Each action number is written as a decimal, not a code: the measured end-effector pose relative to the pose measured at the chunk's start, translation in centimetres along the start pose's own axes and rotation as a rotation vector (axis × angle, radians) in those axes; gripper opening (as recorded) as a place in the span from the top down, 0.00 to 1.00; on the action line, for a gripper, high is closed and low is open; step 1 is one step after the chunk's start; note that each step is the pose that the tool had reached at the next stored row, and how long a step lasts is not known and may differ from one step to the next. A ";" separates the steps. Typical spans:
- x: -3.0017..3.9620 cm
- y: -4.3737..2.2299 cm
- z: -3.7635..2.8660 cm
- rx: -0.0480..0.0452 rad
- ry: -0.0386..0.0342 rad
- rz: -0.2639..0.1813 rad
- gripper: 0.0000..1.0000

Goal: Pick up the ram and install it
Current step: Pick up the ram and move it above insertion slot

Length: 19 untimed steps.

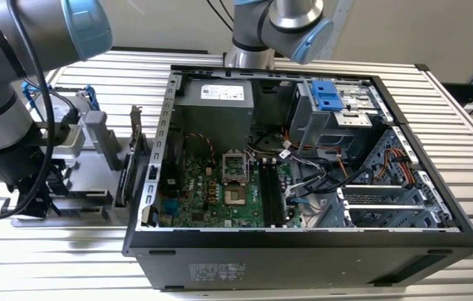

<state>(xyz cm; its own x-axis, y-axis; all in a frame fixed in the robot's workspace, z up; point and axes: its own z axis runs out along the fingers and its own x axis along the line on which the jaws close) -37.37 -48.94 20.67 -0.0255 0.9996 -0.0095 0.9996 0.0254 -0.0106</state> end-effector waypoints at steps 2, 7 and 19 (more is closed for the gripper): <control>-0.01 0.00 0.14 0.0002 -0.0001 0.000 0.00; -0.12 0.01 0.48 0.0003 -0.0001 0.000 0.00; -0.52 0.00 0.99 0.0002 0.0000 0.000 0.00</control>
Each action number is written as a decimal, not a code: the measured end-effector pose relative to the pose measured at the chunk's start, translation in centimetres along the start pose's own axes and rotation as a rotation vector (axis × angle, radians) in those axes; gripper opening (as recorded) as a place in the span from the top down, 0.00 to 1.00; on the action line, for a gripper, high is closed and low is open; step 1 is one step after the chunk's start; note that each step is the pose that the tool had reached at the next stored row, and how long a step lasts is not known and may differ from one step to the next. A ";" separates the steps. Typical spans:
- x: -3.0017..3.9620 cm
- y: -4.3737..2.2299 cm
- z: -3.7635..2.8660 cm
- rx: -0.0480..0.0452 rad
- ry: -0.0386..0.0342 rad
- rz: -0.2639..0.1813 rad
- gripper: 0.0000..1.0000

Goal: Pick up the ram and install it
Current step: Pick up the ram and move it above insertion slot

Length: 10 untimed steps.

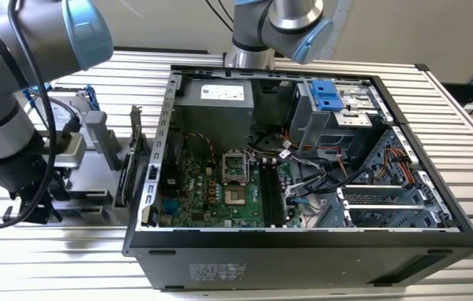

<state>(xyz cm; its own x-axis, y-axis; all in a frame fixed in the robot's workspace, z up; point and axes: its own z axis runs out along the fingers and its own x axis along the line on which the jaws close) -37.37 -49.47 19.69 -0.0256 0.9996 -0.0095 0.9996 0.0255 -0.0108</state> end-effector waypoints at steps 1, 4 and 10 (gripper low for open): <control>0.00 0.00 0.00 0.0001 -0.0001 0.000 0.00; 0.00 0.00 0.01 0.0001 -0.0001 0.000 0.00; 0.00 0.00 0.03 0.0000 -0.0001 0.000 1.00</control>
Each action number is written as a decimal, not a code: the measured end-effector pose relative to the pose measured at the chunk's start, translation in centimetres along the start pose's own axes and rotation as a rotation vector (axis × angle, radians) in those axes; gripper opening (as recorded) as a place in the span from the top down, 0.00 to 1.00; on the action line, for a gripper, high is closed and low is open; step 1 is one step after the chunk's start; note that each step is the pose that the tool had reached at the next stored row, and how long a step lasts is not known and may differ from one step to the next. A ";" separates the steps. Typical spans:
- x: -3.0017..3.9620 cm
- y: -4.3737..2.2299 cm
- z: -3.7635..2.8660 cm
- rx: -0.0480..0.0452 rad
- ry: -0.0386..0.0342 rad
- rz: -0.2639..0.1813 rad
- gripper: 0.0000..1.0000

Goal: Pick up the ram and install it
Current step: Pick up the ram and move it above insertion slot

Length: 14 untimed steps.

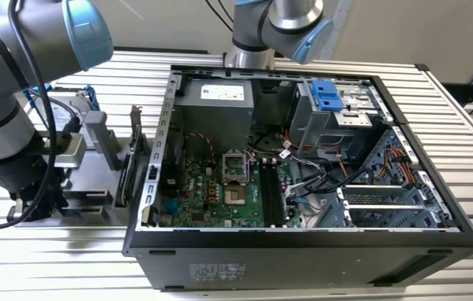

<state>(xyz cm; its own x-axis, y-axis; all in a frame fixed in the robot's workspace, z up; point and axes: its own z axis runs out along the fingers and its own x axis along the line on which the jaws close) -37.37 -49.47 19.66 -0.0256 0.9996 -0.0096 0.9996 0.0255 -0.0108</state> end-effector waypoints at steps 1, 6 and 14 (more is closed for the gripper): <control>0.00 0.00 0.00 0.0000 -0.0001 0.000 1.00; 0.00 0.00 0.01 0.0000 0.0000 0.000 1.00; -0.01 -0.02 -1.19 -0.0001 0.0034 0.002 1.00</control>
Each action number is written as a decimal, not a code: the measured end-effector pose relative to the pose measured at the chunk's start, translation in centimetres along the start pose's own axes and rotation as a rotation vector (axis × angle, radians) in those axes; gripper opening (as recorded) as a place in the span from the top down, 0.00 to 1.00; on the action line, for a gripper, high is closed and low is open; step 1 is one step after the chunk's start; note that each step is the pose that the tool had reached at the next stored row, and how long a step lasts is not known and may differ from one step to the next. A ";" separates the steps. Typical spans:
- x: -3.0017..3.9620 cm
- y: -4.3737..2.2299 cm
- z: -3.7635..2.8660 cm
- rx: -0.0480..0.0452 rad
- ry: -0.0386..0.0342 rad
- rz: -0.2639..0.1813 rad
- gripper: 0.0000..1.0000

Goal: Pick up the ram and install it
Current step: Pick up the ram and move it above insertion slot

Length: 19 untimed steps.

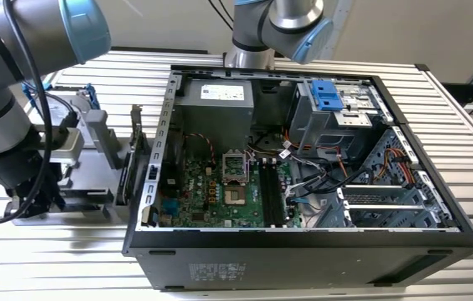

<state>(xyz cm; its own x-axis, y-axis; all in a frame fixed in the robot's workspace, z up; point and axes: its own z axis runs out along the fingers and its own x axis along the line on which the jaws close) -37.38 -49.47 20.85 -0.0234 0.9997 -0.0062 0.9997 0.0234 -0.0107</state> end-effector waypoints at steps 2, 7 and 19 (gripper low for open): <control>0.00 -0.01 -0.44 0.0000 0.0000 0.001 1.00; -0.01 -0.02 -1.50 0.0000 0.0000 0.001 1.00; -0.02 -0.05 -4.18 0.0000 0.0000 0.001 1.00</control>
<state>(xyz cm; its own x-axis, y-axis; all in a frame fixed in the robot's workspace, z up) -37.38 -49.47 25.03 -0.0225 0.9997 -0.0063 0.9997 0.0225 -0.0108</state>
